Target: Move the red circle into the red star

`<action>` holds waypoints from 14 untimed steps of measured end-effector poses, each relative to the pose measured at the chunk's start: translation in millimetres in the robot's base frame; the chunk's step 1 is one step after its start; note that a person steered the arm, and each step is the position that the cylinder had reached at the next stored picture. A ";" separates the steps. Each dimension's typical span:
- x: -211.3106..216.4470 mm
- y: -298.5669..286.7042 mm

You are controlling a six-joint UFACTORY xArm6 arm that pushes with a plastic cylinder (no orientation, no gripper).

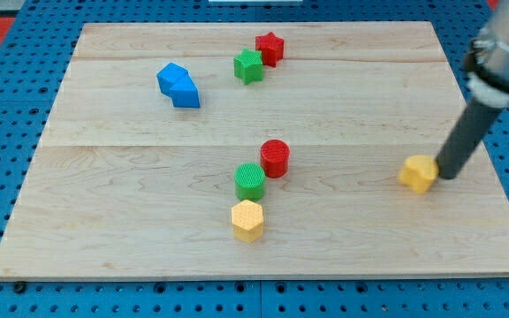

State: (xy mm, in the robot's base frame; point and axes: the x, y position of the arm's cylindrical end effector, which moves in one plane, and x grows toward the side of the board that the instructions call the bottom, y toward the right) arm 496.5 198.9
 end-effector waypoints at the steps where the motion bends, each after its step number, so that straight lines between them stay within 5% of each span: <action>1: 4.7 -64.8; 2: 42.8 -155.9; 4: 38.6 -172.4; 6: -48.5 -196.3; 11: -94.0 -111.6; 14: -163.4 -75.2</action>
State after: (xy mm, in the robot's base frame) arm 333.2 123.7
